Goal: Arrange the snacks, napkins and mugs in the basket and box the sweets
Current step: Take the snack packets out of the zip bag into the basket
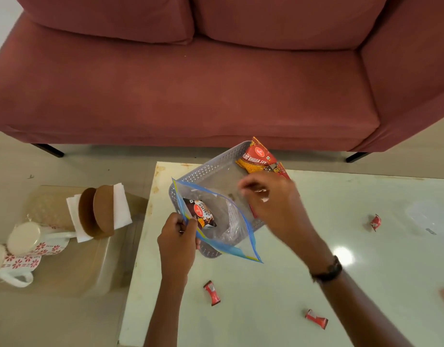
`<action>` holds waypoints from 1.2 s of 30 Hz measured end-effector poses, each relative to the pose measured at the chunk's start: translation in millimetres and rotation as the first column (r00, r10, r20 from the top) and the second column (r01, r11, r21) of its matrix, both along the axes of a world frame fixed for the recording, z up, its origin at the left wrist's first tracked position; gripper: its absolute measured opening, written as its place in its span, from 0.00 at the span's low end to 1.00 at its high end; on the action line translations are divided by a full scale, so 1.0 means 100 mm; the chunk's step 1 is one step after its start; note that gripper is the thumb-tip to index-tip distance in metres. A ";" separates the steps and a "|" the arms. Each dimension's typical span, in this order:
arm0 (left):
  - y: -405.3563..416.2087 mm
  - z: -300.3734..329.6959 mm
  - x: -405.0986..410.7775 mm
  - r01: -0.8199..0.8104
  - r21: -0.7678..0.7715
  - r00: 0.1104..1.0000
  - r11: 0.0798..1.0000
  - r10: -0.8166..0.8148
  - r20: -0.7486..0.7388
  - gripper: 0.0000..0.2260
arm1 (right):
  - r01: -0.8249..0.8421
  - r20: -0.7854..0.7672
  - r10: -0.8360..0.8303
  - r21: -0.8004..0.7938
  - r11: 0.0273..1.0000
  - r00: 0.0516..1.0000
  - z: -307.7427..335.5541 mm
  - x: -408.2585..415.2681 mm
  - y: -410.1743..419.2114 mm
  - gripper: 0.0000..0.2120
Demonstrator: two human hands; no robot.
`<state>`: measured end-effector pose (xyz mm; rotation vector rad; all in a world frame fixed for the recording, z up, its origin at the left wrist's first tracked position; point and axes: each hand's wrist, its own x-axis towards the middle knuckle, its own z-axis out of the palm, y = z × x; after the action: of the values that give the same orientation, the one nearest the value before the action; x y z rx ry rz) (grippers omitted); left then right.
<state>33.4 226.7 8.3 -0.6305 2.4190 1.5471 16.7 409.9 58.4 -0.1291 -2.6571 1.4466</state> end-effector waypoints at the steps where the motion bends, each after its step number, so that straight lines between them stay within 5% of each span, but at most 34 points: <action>1: -0.01 0.00 0.00 -0.003 0.002 1.000 1.000 0.003 0.003 0.10 | -0.081 0.030 0.080 0.015 0.997 0.996 0.06 0.06 -0.17 0.05; 5: -0.05 0.02 0.00 -0.001 0.004 1.000 1.000 0.001 0.003 0.11 | -0.406 0.375 0.293 0.267 0.874 0.879 -0.34 -0.07 -0.70 0.09; 10: -0.13 -0.02 0.01 0.018 0.063 1.000 0.998 -0.017 -0.015 0.11 | -0.549 0.630 0.268 0.303 0.779 0.729 -1.16 -0.41 -1.01 0.10; 20: -0.15 -0.11 0.00 0.068 0.044 0.998 0.997 -0.067 -0.020 0.06 | -0.458 0.532 0.025 0.703 0.544 0.847 -1.61 -0.41 -1.14 0.11; 27: -0.10 -0.08 0.03 0.085 0.044 0.996 0.995 -0.084 -0.023 0.06 | -0.389 0.434 0.039 0.762 0.517 0.900 -1.48 -0.43 -0.84 0.11; 32: -0.04 -0.05 0.02 0.074 0.066 0.997 0.995 -0.073 -0.024 0.06 | -0.434 0.472 0.099 0.682 0.589 0.876 -1.40 -0.43 -0.72 0.13; 36: -0.02 -0.04 0.02 0.063 0.073 0.998 0.995 -0.062 -0.020 0.06 | -0.503 0.492 0.185 0.660 0.557 0.851 -1.14 -0.30 -0.62 0.13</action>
<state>35.8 224.3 4.4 -0.5238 2.3590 1.6144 -13.1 348.2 -55.4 0.2628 -3.5143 0.1490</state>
